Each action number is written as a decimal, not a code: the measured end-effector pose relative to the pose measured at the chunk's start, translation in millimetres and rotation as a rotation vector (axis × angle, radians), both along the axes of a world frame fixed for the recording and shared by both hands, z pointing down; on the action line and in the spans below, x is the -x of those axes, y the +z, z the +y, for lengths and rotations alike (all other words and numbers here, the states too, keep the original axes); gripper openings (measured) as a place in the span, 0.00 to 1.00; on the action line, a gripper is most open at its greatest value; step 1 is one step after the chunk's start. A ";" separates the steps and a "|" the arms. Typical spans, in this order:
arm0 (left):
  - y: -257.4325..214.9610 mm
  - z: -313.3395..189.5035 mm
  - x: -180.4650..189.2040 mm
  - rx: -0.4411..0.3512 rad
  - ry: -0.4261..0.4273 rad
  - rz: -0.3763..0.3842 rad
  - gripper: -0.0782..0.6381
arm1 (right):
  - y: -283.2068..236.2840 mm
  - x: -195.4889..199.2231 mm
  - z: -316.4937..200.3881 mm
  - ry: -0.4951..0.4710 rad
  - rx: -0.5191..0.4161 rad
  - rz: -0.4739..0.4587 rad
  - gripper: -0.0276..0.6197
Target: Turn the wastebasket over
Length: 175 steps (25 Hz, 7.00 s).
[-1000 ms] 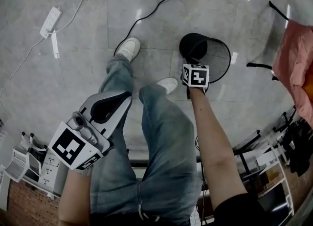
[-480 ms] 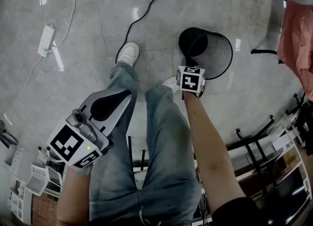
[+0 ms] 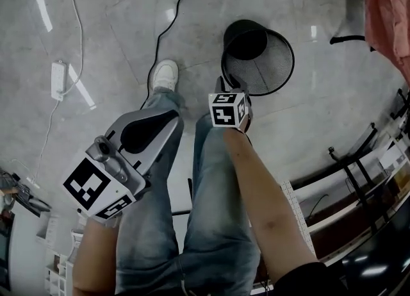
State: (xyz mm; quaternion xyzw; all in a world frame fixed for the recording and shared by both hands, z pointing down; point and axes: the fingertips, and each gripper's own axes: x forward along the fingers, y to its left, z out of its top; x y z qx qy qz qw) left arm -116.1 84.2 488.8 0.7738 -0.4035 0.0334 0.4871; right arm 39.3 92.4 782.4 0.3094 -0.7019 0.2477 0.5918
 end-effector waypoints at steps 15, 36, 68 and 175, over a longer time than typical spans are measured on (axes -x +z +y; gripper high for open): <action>39.6 27.3 31.2 0.072 0.008 -0.017 0.13 | 48.1 22.4 64.5 -0.197 0.105 0.020 0.30; 104.5 -5.3 72.5 0.005 -0.048 -0.073 0.13 | 184.1 2.9 -26.4 -0.233 -0.050 0.154 0.36; 100.5 -8.8 -135.0 0.153 -0.085 -0.015 0.13 | -43.1 -75.3 -8.2 -0.246 0.354 -0.484 0.37; 187.5 67.6 5.7 0.442 -0.344 0.074 0.43 | -58.3 11.9 -5.0 -0.856 -0.471 0.196 0.50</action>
